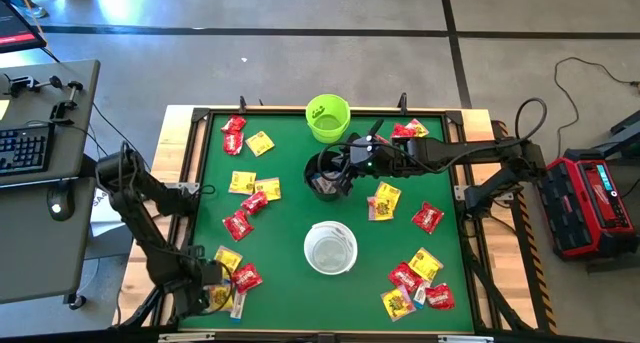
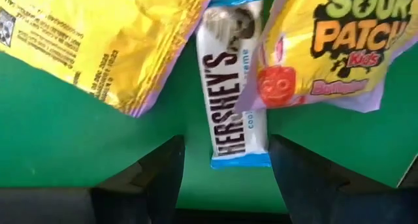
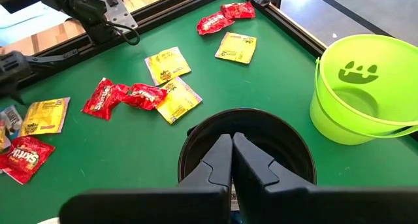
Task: Sort candy by brand, put in halloween buckets
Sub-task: Put the white chocolate into the black bucket
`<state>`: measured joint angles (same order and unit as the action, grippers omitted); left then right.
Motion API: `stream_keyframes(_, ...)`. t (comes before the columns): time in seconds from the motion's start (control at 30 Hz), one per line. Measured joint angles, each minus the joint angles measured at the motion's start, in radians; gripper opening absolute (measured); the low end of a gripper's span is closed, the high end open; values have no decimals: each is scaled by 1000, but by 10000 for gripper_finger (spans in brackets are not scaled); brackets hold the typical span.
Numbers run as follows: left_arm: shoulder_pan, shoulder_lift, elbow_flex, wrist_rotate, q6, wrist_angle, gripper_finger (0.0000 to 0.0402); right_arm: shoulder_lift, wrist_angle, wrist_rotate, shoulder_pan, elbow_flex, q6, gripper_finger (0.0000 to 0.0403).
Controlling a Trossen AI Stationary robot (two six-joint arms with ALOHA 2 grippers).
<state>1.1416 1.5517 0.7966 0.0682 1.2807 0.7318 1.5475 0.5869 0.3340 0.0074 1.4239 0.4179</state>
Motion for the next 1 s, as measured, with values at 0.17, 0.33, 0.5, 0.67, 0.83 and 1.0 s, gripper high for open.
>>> stream_keyframes(0.17,0,-1,-15,0,-2,-2,216,0,0,0,0,0,0,0)
stream_keyframes(0.33,0,-3,-27,1,-26,-23,215,0,0,0,0,0,0,0)
stream_keyframes(0.5,0,-3,-28,8,-29,-21,197,0,0,0,0,0,0,0)
stream_keyframes(0.67,1,-2,-29,18,-29,-12,152,0,0,0,0,0,-16,0)
stream_keyframes(0.83,3,0,-25,58,-31,-13,101,0,0,0,0,0,-26,0)
stream_keyframes(1.0,6,3,-1,93,-76,19,81,0,0,1,0,0,-34,0)
